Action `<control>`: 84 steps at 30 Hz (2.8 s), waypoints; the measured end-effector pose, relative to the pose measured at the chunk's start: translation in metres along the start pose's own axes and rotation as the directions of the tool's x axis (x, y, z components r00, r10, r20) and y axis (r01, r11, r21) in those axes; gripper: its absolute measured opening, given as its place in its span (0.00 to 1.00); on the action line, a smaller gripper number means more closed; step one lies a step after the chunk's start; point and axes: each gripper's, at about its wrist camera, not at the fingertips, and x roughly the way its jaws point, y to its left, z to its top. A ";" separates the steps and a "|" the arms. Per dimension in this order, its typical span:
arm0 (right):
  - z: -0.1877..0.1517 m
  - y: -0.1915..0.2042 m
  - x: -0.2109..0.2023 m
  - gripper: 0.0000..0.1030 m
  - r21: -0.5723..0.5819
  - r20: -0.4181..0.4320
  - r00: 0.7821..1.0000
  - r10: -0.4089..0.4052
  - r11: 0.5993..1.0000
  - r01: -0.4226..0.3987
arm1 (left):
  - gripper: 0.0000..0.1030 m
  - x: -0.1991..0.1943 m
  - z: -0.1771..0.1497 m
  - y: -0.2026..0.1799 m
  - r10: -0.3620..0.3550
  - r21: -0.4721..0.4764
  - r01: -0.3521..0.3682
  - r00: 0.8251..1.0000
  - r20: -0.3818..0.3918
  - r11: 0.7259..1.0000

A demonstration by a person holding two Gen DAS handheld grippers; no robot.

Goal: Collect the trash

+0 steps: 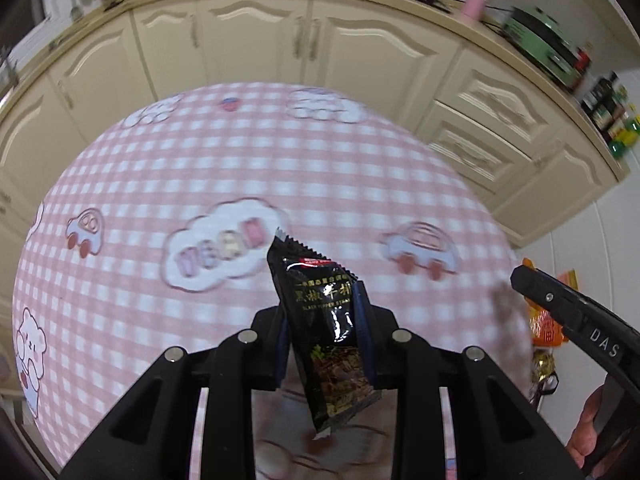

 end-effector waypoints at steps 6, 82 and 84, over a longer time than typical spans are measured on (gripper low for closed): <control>-0.013 -0.045 -0.032 0.31 0.058 0.040 0.999 -0.030 0.998 0.027 | 0.27 -0.010 -0.013 -0.059 -0.034 0.092 0.033 0.999 0.003 0.995; -0.162 -0.278 -0.025 0.69 0.484 -0.169 0.982 -0.086 0.861 0.159 | 0.68 0.055 -0.129 -0.270 -0.029 0.425 0.104 0.984 -0.178 0.899; -0.164 -0.276 -0.031 0.69 0.477 -0.155 0.983 -0.099 0.864 0.162 | 0.68 0.053 -0.131 -0.271 -0.037 0.423 0.111 0.983 -0.179 0.899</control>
